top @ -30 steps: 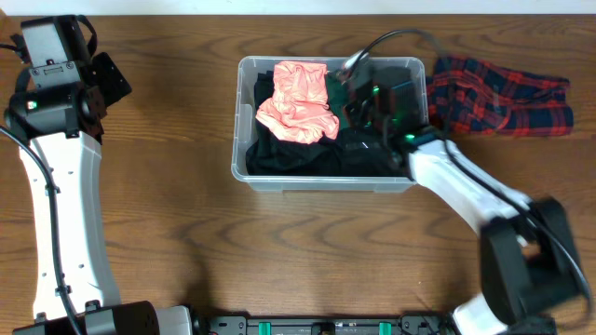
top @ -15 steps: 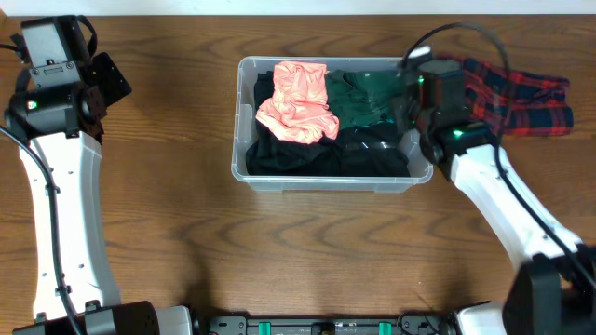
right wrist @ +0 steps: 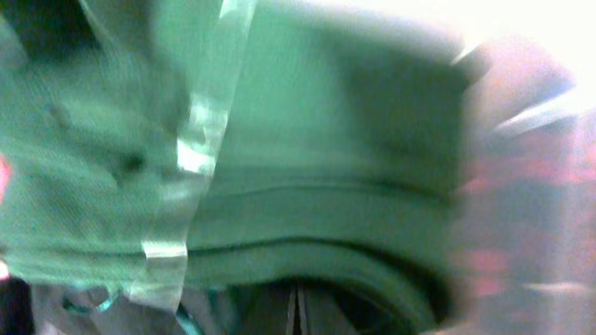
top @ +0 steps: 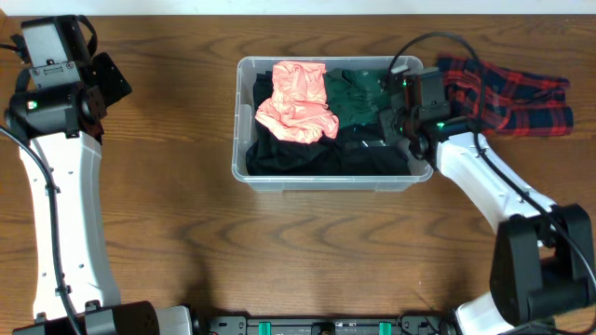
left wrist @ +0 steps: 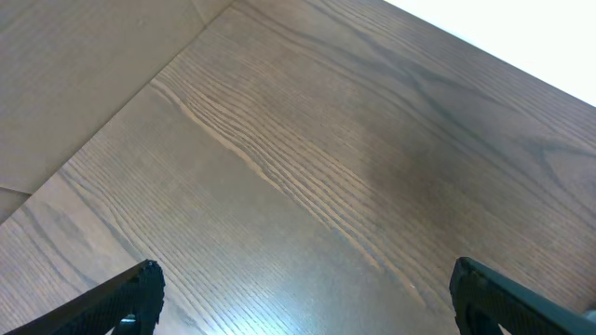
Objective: Pack container
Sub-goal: 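Move right gripper to the red-and-navy plaid shirt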
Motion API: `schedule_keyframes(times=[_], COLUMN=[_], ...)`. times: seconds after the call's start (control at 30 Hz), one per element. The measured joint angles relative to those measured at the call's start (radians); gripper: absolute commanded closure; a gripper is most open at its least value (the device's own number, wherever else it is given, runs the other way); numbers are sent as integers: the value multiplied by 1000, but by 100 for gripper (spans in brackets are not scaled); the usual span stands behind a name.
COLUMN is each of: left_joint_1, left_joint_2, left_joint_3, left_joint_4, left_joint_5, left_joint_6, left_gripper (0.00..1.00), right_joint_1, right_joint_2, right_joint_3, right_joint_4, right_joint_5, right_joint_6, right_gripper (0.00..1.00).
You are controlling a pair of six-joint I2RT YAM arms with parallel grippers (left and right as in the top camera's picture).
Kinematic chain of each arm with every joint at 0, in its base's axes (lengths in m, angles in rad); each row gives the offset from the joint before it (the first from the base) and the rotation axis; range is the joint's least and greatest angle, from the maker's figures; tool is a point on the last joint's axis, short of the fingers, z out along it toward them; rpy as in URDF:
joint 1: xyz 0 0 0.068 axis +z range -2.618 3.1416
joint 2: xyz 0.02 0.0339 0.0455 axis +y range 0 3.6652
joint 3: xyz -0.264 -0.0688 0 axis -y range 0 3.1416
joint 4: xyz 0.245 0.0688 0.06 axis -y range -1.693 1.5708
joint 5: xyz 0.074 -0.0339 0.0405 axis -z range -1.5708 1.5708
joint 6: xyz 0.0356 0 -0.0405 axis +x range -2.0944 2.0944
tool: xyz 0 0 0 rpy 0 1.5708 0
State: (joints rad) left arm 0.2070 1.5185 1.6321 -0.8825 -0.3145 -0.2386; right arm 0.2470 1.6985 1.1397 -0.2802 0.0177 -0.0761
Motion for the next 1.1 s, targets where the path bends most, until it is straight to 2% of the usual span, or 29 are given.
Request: schedule_keyframes(times=[0.17, 0.27, 0.4, 0.57, 0.63, 0.7, 0.73, 0.87, 1.03, 1.1], left_joint_1=[0, 0, 0, 0, 0, 0, 0, 0, 0, 0], left_joint_2=[0, 0, 0, 0, 0, 0, 0, 0, 0, 0], left_joint_3=[0, 0, 0, 0, 0, 0, 0, 0, 0, 0], left_joint_4=[0, 0, 0, 0, 0, 0, 0, 0, 0, 0], left_joint_5=[0, 0, 0, 0, 0, 0, 0, 0, 0, 0], left_joint_6=[0, 0, 0, 0, 0, 0, 0, 0, 0, 0], left_gripper=[2, 2, 2, 2, 2, 2, 2, 2, 2, 2], right_joint_1=[-8, -61, -224, -466, -567, -655, -690, -834, -930, -946], right_joint_2=[-132, -228, -290, -248, -222, -200, -191, -116, 16, 70], right_joint_3=[119, 201, 244, 241, 239, 239, 239, 239, 238, 238], right_joint_4=[-27, -53, -110, -158, -157, -150, -144, -80, -40, -32], right_joint_5=[103, 156, 190, 166, 128, 85, 62, -29, -176, -239], right_joint_6=[0, 0, 0, 0, 5, 14, 13, 18, -3, -11], right_gripper=[99, 98, 95, 91, 80, 64, 60, 31, 7, 1])
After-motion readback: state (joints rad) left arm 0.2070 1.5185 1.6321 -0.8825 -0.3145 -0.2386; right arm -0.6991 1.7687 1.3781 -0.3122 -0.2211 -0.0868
